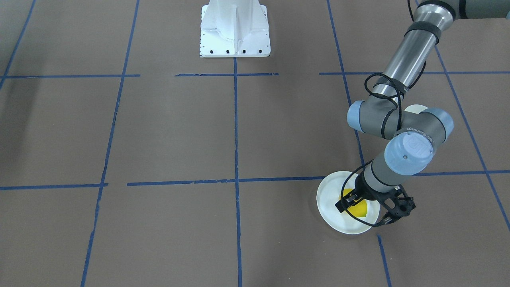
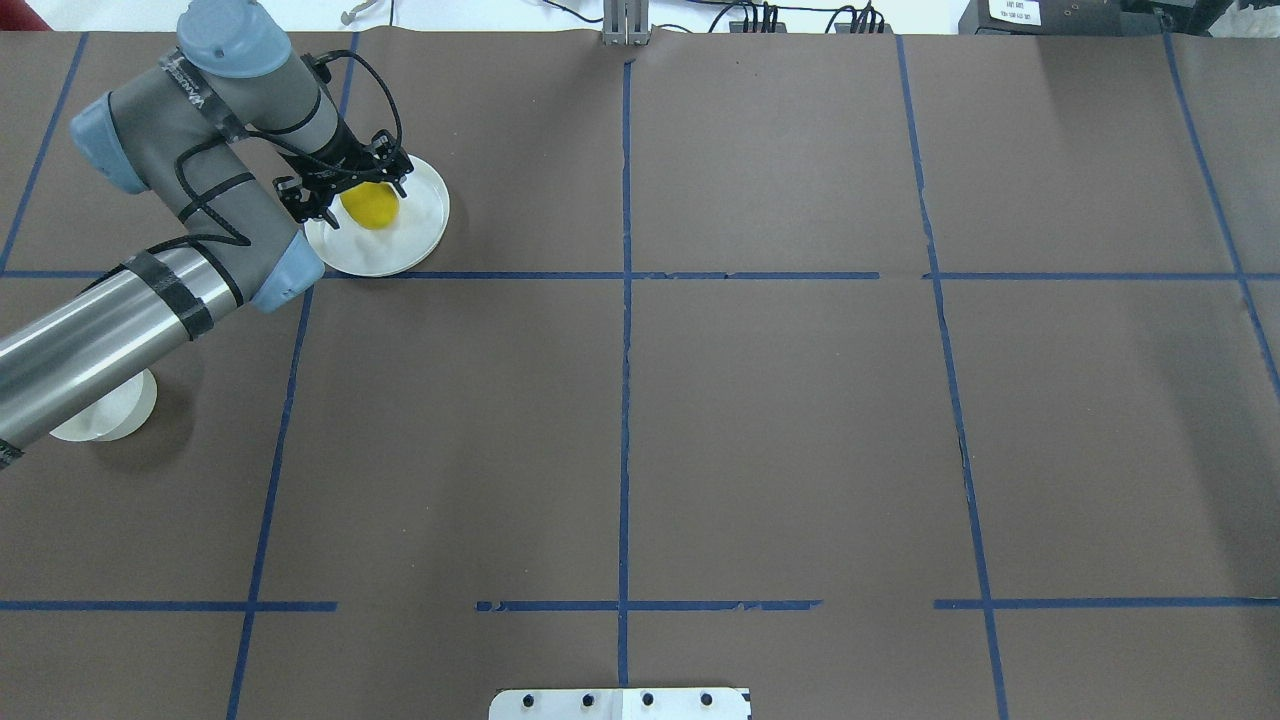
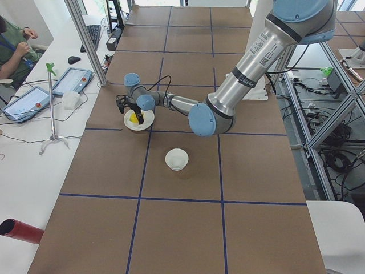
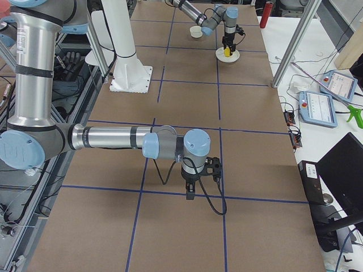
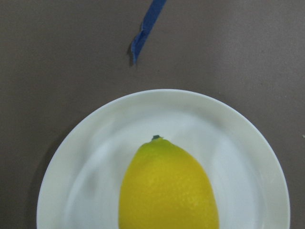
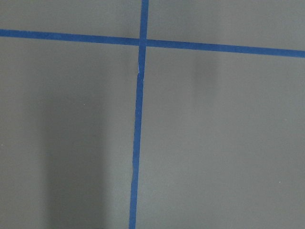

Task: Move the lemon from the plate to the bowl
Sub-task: 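Lower the left gripper and close it on the lemon, then lift the lemon with the left gripper and carry it toward the white bowl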

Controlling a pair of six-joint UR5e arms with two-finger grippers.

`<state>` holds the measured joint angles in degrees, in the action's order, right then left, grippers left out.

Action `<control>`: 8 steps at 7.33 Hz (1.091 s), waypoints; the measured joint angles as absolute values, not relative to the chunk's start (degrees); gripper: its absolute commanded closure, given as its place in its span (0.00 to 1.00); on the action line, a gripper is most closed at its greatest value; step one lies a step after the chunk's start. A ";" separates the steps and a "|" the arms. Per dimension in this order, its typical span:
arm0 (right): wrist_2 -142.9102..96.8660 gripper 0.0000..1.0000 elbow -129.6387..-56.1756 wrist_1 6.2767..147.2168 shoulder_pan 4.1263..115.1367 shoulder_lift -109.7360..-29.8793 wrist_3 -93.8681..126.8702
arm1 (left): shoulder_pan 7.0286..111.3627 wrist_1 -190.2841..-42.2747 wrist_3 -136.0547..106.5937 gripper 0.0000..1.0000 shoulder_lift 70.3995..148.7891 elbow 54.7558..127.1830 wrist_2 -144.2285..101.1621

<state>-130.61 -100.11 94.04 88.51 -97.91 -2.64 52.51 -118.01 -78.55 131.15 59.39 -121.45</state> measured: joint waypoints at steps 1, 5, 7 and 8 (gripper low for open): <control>-130.61 0.00 -100.11 94.04 88.51 -97.91 -2.64 | 52.51 -118.71 -78.65 0.94 131.22 58.89 -121.45; -130.61 0.00 -100.11 94.04 88.51 -97.91 -2.64 | 54.39 -117.87 -76.73 0.96 130.17 62.66 -123.05; -130.61 0.00 -100.11 94.04 88.51 -97.91 -2.64 | 57.15 -111.59 -69.34 0.96 125.06 73.53 -124.31; -130.61 0.00 -100.11 94.04 88.51 -97.91 -2.64 | 58.69 -107.25 -63.81 0.96 121.23 81.28 -124.42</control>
<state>-130.61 -100.11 94.04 88.51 -97.91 -2.64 58.69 -107.25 -63.81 121.23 81.28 -124.42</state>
